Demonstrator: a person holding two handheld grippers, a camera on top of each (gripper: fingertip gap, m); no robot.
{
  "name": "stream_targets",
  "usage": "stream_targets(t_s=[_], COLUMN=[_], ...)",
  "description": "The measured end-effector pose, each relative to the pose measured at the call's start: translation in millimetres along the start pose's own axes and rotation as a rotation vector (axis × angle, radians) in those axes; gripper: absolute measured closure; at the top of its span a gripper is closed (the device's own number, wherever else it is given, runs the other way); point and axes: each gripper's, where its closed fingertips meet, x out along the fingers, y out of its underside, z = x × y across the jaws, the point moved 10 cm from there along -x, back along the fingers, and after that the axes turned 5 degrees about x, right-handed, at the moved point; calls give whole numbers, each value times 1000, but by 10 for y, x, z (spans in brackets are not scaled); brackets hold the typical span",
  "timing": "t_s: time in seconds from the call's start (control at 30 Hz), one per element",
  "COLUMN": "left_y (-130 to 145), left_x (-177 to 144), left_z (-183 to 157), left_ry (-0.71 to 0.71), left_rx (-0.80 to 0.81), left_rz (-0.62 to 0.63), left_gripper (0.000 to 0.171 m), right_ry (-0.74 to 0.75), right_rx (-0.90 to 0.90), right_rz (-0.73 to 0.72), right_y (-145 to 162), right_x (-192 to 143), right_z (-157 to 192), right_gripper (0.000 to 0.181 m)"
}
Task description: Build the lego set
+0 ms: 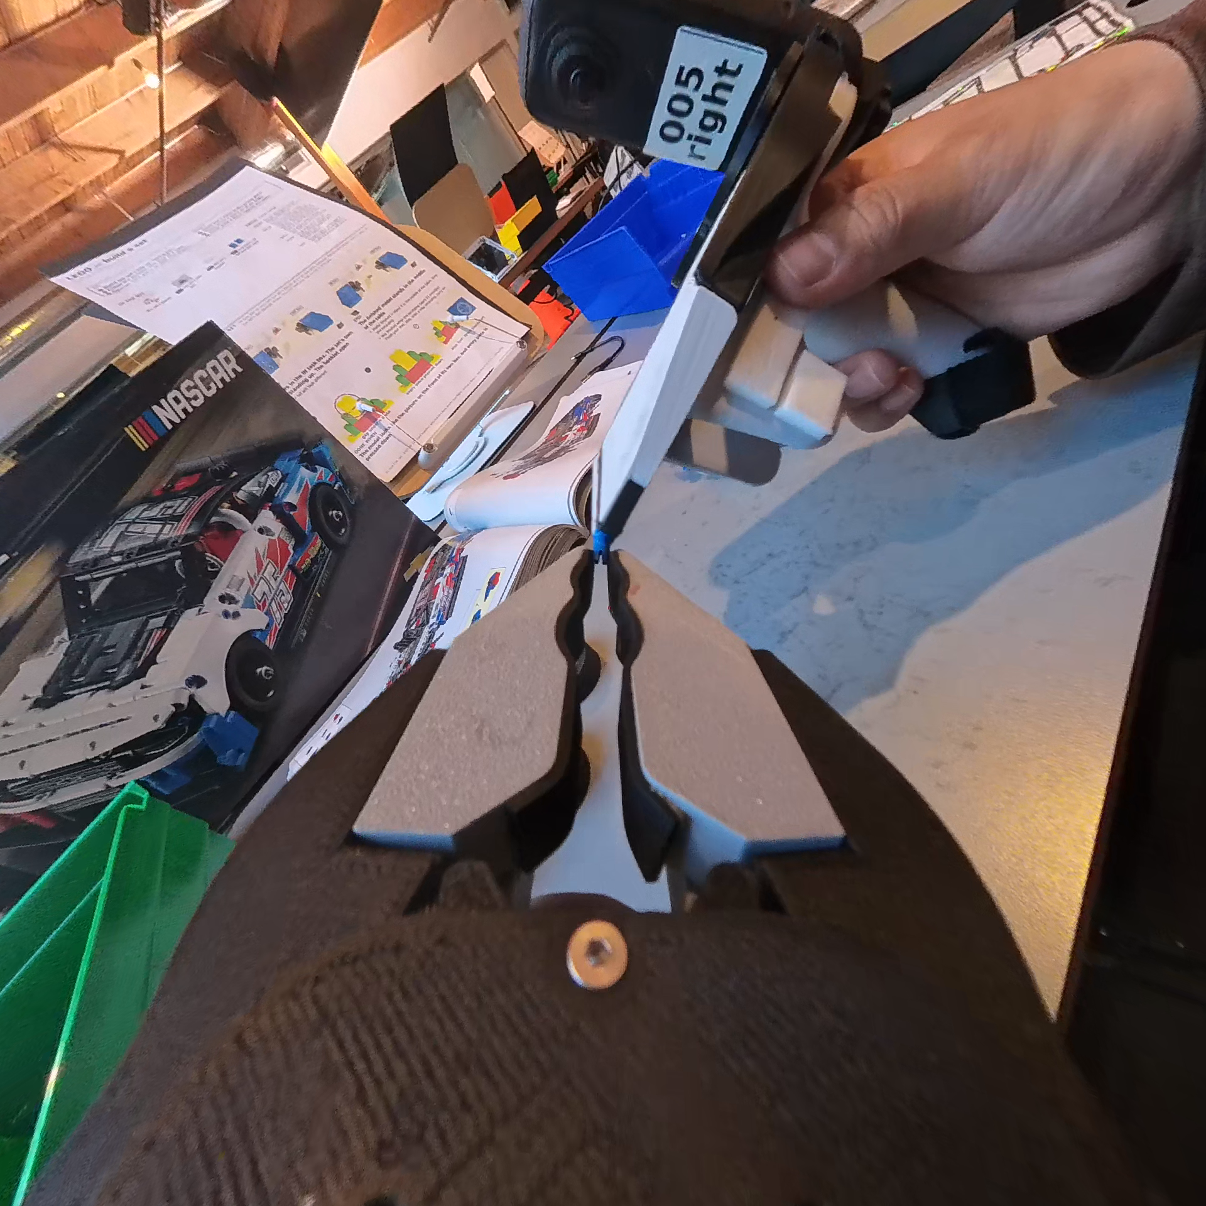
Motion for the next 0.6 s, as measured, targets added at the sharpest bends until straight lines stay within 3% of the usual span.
stream_targets(t_s=[0.27,0.43,0.6], left_y=[4,20,166], left_x=[6,35,51], left_z=[-6,-3,94], left_ry=[3,64,273], left_rx=[-7,-95,-149], left_rz=[2,-5,97], left_gripper=[169,169,142], right_ry=[7,58,190], right_rx=[-3,-54,-126], right_rz=[-4,30,164], right_y=[0,-6,56], right_x=[-15,-38,-30], right_z=[6,33,-27], right_gripper=[177,178,178])
